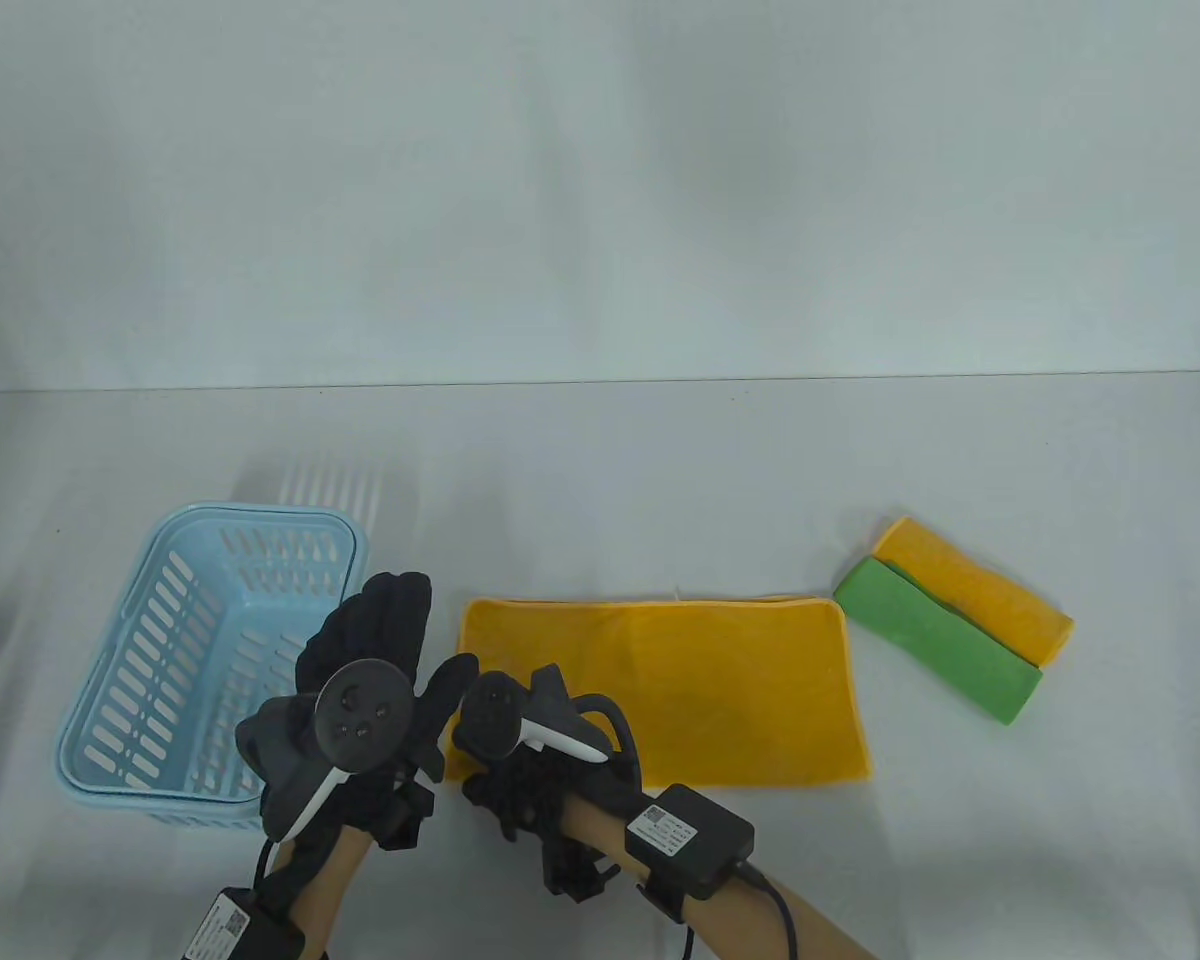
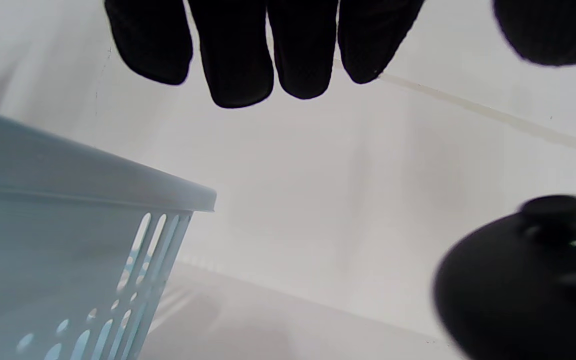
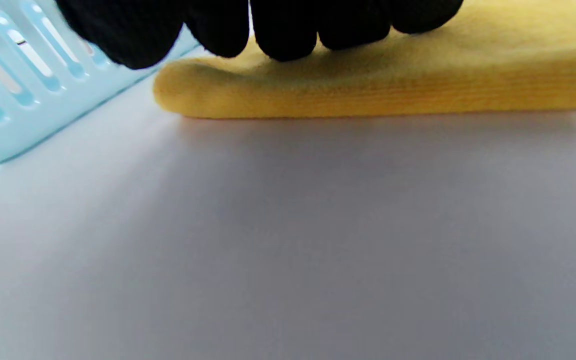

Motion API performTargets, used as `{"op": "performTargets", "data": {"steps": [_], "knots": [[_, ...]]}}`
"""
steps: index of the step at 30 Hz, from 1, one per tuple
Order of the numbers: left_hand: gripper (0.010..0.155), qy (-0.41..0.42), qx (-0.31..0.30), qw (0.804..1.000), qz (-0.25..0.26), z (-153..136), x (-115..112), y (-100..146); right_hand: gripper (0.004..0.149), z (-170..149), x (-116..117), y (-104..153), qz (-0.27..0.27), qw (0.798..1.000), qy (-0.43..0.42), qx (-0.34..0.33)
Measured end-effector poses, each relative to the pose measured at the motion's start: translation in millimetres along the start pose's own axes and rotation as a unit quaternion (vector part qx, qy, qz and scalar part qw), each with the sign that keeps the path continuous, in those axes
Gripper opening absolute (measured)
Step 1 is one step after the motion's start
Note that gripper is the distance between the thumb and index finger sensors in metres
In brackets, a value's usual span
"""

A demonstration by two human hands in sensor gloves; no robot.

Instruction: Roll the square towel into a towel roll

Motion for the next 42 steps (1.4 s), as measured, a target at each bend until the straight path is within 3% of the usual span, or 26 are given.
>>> {"op": "performTargets", "data": {"steps": [4, 9, 13, 21, 32, 42], "knots": [[0.082, 0.0, 0.0, 1.0, 0.0, 0, 0, 0, 0.061, 4, 3, -11, 0.006, 0.999, 0.031, 0.037], [0.082, -0.001, -0.002, 1.0, -0.003, 0, -1, 0, 0.076, 12, 8, -17, -0.001, 0.995, 0.078, 0.066], [0.082, 0.0, -0.001, 1.0, -0.004, 1, -1, 0, 0.066, 13, 7, -18, -0.032, 0.994, 0.081, 0.072], [0.082, 0.003, 0.001, 1.0, -0.004, -1, 0, -1, 0.044, 3, -5, -14, -0.086, 0.994, -0.018, 0.058], [0.081, 0.007, 0.011, 1.0, -0.008, -6, -1, -2, 0.042, -9, -17, -9, -0.049, 0.992, -0.097, 0.064], [0.08, 0.009, 0.016, 1.0, -0.006, -8, 1, -2, 0.041, -30, -38, 31, -0.052, 0.976, -0.206, 0.042]]}}
Point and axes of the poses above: the tracker on the back of each hand, its own z axis roughly to the thumb side, its own y axis roughly from the fingertips to the wrist, x = y × z, the point moved 3 cm from there along -y, roughly from the wrist to the fingertips, and after that the axes turned 7 degrees about z, right-handed, at the moved point
